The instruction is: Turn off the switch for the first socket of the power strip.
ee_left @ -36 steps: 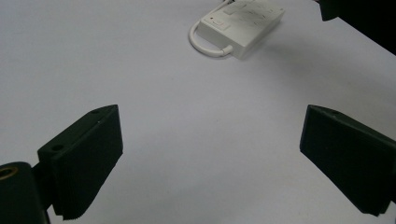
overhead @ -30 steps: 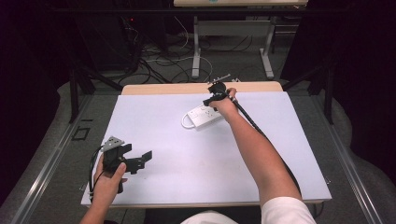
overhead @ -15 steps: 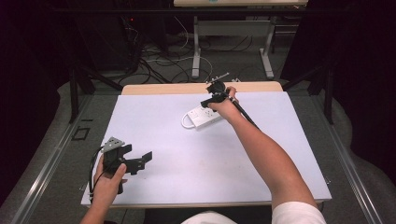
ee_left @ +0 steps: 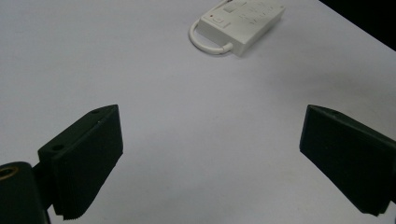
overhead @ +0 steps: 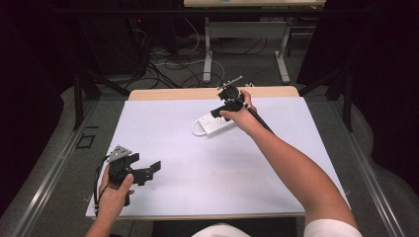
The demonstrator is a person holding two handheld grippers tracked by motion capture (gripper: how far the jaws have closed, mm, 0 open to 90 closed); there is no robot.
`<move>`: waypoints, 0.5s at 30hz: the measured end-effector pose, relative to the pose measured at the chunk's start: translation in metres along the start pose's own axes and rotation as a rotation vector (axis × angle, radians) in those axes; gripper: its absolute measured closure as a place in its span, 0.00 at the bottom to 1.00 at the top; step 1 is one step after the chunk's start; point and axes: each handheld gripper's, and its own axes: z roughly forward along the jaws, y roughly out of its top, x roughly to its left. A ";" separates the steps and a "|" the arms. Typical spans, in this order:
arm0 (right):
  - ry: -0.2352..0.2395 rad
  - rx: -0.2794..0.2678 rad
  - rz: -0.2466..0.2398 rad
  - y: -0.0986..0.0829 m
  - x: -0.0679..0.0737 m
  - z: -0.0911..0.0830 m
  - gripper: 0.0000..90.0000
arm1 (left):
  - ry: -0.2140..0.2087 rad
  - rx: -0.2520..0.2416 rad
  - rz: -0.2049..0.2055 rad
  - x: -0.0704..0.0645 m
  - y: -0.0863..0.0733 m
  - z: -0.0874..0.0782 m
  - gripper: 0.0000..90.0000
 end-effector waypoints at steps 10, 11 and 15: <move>0.011 0.036 -0.044 -0.007 0.015 -0.030 0.00 | 0.000 0.000 0.001 -0.001 0.000 0.000 0.06; 0.016 0.027 -0.046 -0.008 0.016 -0.033 0.00 | 0.000 -0.001 0.001 -0.001 0.000 0.000 0.06; 0.063 0.005 -0.007 -0.017 0.017 -0.045 0.00 | 0.000 -0.003 0.000 -0.001 0.000 -0.001 0.06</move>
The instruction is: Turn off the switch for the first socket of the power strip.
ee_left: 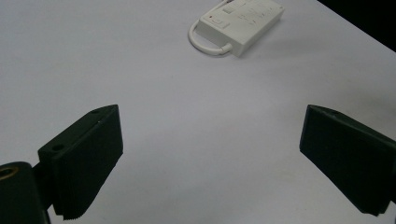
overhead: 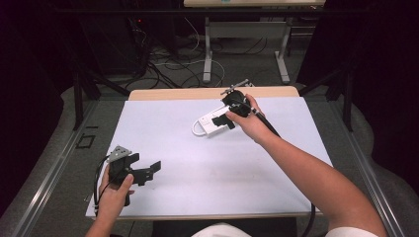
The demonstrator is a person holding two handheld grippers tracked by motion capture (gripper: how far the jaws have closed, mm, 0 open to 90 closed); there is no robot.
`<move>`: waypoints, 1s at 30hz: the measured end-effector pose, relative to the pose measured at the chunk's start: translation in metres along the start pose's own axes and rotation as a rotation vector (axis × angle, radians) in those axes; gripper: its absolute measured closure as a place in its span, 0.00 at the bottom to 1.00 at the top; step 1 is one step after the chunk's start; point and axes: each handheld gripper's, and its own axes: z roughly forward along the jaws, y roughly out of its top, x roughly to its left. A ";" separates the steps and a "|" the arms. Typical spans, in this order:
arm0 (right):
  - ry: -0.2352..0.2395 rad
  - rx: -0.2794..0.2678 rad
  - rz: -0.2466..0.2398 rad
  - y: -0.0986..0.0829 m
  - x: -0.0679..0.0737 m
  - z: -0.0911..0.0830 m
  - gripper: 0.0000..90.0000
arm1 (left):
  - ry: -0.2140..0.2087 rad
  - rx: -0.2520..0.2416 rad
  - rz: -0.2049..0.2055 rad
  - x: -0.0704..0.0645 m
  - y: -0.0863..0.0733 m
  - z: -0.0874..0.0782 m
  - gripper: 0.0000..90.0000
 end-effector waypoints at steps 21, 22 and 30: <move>0.003 -0.039 -0.018 -0.061 -0.007 -0.057 0.00 | 0.006 -0.004 0.000 -0.001 0.000 -0.001 0.06; 0.003 -0.045 -0.017 -0.064 -0.007 -0.059 0.00 | 0.005 -0.006 0.001 -0.001 0.000 -0.001 0.06; 0.000 -0.065 -0.021 -0.087 -0.011 -0.073 0.00 | 0.006 -0.003 0.003 -0.002 0.000 -0.001 0.06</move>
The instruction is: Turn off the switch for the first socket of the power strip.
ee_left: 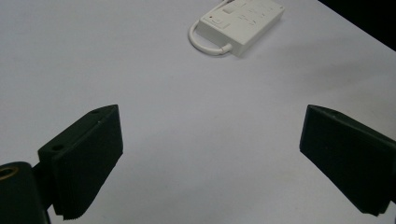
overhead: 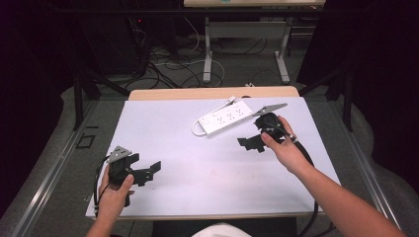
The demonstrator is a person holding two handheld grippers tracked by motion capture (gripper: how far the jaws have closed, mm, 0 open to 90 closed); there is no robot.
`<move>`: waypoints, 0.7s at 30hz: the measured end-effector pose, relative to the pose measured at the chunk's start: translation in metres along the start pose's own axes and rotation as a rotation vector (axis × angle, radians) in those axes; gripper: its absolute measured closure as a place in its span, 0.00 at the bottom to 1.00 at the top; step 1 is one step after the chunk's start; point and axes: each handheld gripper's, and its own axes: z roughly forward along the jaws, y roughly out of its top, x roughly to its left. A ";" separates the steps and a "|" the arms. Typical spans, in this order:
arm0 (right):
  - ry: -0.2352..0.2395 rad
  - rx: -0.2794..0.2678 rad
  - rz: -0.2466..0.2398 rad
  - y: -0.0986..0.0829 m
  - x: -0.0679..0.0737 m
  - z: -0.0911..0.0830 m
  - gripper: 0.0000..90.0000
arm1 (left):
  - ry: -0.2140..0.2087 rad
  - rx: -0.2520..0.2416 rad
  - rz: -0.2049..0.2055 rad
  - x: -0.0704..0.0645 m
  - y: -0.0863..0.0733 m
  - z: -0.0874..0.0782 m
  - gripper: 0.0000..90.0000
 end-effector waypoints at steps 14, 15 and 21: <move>-0.001 -0.031 0.070 -0.049 -0.005 -0.025 0.00 | -0.001 -0.003 0.003 -0.001 0.000 -0.001 0.06; -0.003 -0.038 0.072 -0.053 -0.006 -0.025 0.00 | 0.000 -0.003 0.004 -0.001 0.000 -0.001 0.06; -0.009 -0.043 0.109 -0.076 -0.013 -0.029 0.00 | 0.001 -0.002 0.005 -0.002 0.000 -0.001 0.06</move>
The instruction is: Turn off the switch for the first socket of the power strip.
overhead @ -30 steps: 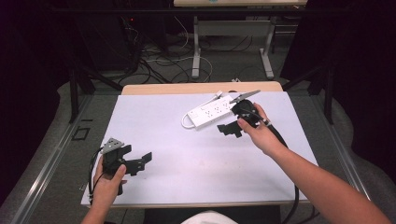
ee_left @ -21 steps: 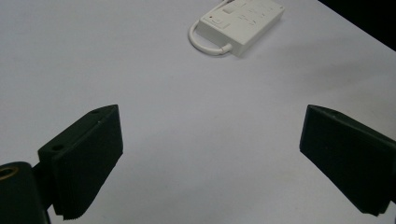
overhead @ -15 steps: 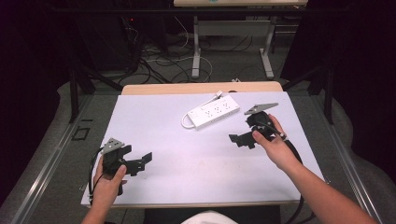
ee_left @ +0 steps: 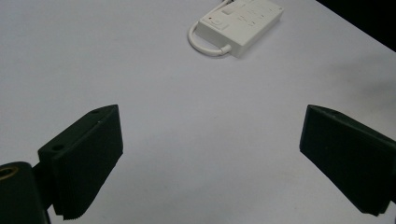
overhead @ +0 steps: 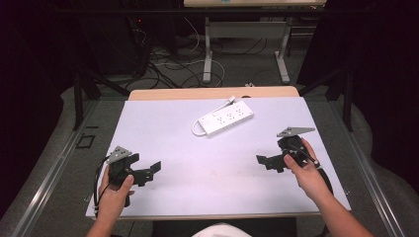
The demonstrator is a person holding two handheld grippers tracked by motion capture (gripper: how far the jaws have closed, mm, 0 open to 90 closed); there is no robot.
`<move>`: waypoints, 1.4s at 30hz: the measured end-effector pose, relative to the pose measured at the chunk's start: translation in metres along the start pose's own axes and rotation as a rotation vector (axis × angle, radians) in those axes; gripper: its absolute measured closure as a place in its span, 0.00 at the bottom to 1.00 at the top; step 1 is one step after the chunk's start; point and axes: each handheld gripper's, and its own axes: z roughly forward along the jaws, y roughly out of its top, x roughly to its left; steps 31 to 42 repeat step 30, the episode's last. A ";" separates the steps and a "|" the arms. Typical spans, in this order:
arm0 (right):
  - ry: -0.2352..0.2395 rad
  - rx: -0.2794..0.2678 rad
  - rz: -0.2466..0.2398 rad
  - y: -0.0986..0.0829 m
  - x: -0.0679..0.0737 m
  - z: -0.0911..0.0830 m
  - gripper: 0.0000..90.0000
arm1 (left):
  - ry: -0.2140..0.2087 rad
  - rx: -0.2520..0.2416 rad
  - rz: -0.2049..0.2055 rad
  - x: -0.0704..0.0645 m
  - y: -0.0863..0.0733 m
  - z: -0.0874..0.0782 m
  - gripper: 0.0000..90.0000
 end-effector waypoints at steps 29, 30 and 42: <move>-0.074 -0.016 0.047 -0.061 -0.020 0.007 0.01 | -0.003 0.013 -0.007 0.002 -0.001 0.005 0.06; -0.071 -0.015 0.054 -0.060 -0.020 0.006 0.01 | -0.003 0.014 -0.007 0.003 -0.001 0.005 0.06; -0.071 -0.015 0.054 -0.060 -0.020 0.006 0.01 | -0.003 0.014 -0.007 0.003 -0.001 0.005 0.06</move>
